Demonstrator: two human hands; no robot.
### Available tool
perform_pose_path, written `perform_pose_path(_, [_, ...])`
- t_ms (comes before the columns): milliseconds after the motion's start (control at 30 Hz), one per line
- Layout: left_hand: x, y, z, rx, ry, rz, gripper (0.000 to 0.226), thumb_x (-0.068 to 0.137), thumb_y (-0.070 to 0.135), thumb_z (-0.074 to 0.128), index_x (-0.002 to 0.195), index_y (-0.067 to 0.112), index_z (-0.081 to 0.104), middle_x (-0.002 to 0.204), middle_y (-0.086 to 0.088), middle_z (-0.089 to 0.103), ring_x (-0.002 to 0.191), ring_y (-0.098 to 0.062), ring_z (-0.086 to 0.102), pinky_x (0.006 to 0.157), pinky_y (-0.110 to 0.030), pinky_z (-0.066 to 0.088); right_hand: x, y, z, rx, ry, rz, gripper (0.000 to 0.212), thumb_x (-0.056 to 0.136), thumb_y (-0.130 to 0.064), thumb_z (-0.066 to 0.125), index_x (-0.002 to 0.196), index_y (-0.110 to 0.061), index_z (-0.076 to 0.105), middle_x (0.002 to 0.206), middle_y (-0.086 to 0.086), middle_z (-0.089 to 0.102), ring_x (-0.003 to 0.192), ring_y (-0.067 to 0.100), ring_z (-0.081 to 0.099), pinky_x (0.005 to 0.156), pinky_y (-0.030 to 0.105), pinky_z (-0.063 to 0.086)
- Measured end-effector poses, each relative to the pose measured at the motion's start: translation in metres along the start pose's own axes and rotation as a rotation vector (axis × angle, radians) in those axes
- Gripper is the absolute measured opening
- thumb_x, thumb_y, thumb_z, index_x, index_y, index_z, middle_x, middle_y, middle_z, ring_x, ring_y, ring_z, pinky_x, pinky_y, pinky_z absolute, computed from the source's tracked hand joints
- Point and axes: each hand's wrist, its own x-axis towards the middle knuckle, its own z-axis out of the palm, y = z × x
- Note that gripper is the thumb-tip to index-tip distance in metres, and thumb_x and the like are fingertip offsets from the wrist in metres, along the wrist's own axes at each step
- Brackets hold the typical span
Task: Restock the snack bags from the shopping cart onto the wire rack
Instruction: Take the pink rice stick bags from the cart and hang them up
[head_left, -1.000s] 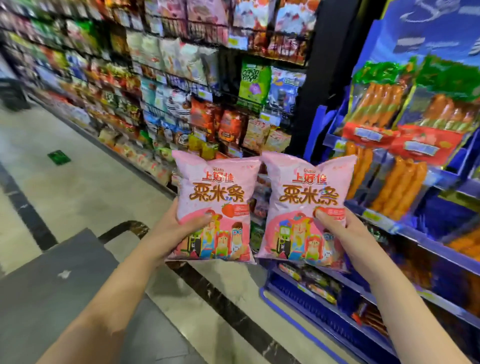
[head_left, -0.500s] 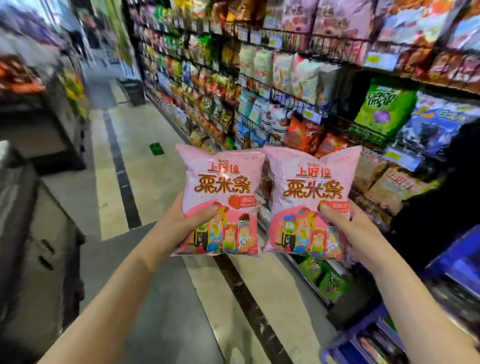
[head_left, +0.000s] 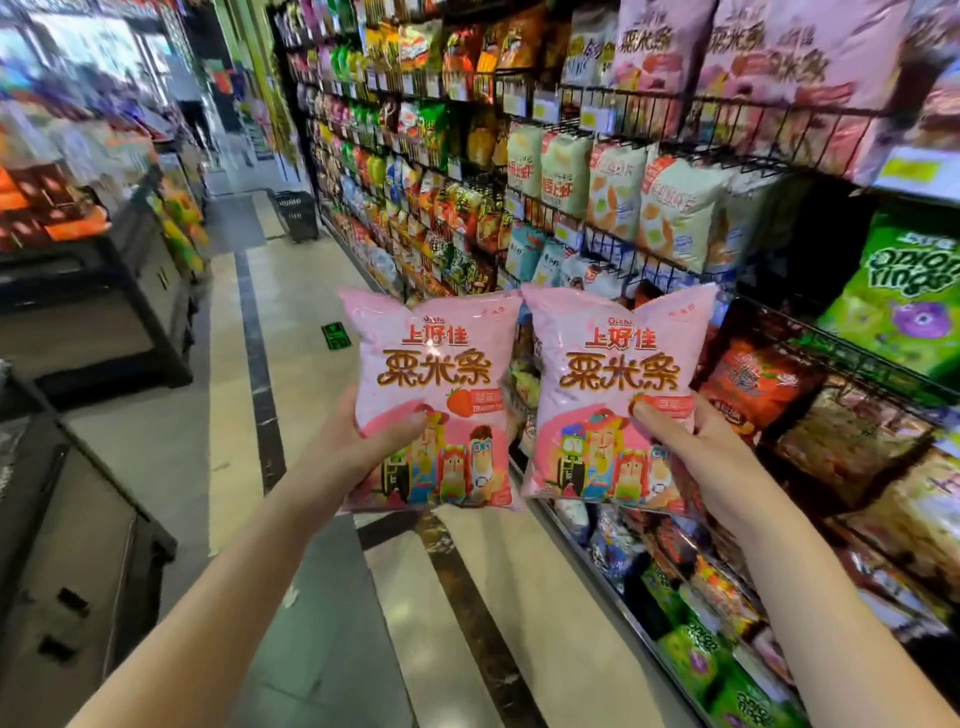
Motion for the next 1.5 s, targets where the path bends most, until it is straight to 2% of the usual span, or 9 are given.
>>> perform_pose_path(200, [0.08,0.009,-0.011,0.032,-0.031,0.058,0.042,0.097,0.011,0.064,0.136,0.021,0.052,0.121,-0.002,0.075,0.105,-0.026,0.075,0.077,-0.031,0.063,0.06,-0.012,-0.002,-0.072,0.068,-0.026,0.052,0.081,-0.039,0.076,0.128,-0.023,0.062,0.118,0.001,0.076,0.104,0.021,0.074,0.082,0.033,0.059])
perform_pose_path(367, [0.165,0.014,-0.022,-0.007,-0.109,0.121,0.038,0.093,0.01,0.065,0.129,0.019,0.06,0.111,0.003,0.079,0.097,-0.018,0.078,0.072,-0.026,0.062,0.1,-0.028,0.002,-0.093,0.197,-0.067,0.055,0.08,-0.036,0.076,0.13,-0.022,0.059,0.118,0.0,0.076,0.106,0.023,0.074,0.09,0.043,0.059])
perform_pose_path(567, [0.288,0.023,-0.061,-0.069,-0.307,0.148,0.081,0.072,0.051,0.092,0.142,0.036,0.053,0.137,-0.001,0.068,0.123,-0.031,0.067,0.104,-0.06,0.05,0.142,-0.052,0.019,-0.15,0.417,-0.143,0.094,0.053,-0.066,0.091,0.13,-0.022,0.059,0.12,0.004,0.076,0.108,0.027,0.074,0.093,0.05,0.058])
perform_pose_path(667, [0.331,0.037,-0.062,-0.071,-0.354,0.185,0.09,0.06,0.062,0.093,0.138,0.043,0.053,0.133,0.008,0.069,0.122,-0.021,0.068,0.105,-0.054,0.051,0.15,-0.069,0.027,-0.163,0.49,-0.155,0.072,0.073,-0.054,0.085,0.131,-0.021,0.058,0.121,0.006,0.075,0.105,0.032,0.074,0.084,0.054,0.061])
perform_pose_path(900, [0.413,0.085,-0.049,-0.024,-0.549,0.304,0.086,0.055,0.072,0.087,0.131,0.046,0.055,0.126,0.016,0.071,0.117,-0.009,0.068,0.108,-0.043,0.05,0.161,-0.118,0.053,-0.286,0.736,-0.19,0.046,0.078,-0.043,0.074,0.12,-0.026,0.065,0.11,-0.004,0.078,0.095,0.013,0.076,0.069,0.027,0.062])
perform_pose_path(1100, [0.461,0.112,-0.015,-0.096,-0.637,0.343,0.07,0.061,0.061,0.092,0.122,0.047,0.06,0.117,0.019,0.075,0.11,-0.007,0.071,0.107,-0.046,0.051,0.175,-0.155,0.043,-0.385,0.852,-0.212,0.087,0.046,-0.081,0.085,0.116,-0.033,0.068,0.11,-0.006,0.078,0.1,0.018,0.076,0.087,0.041,0.058])
perform_pose_path(1200, [0.483,0.122,0.003,-0.101,-0.656,0.378,0.069,0.062,0.062,0.091,0.122,0.054,0.057,0.125,0.019,0.071,0.117,-0.007,0.068,0.109,-0.044,0.049,0.188,-0.17,0.03,-0.381,0.858,-0.238,0.07,0.047,-0.077,0.085,0.105,-0.04,0.071,0.108,-0.006,0.079,0.097,0.016,0.077,0.083,0.039,0.059])
perform_pose_path(1367, [0.511,0.134,0.034,-0.146,-0.657,0.389,0.101,0.049,0.069,0.093,0.136,0.034,0.054,0.129,0.006,0.072,0.118,-0.02,0.07,0.106,-0.052,0.051,0.21,-0.185,0.005,-0.37,0.887,-0.271,0.053,0.065,-0.058,0.077,0.111,-0.035,0.065,0.104,-0.01,0.079,0.09,0.009,0.077,0.07,0.032,0.062])
perform_pose_path(1500, [0.53,0.145,0.057,-0.114,-0.67,0.447,0.087,0.06,0.063,0.089,0.136,0.037,0.055,0.13,0.009,0.071,0.122,-0.017,0.067,0.11,-0.05,0.047,0.22,-0.19,-0.018,-0.374,0.907,-0.305,0.066,0.061,-0.065,0.082,0.118,-0.035,0.066,0.111,-0.006,0.078,0.1,0.018,0.076,0.09,0.045,0.059])
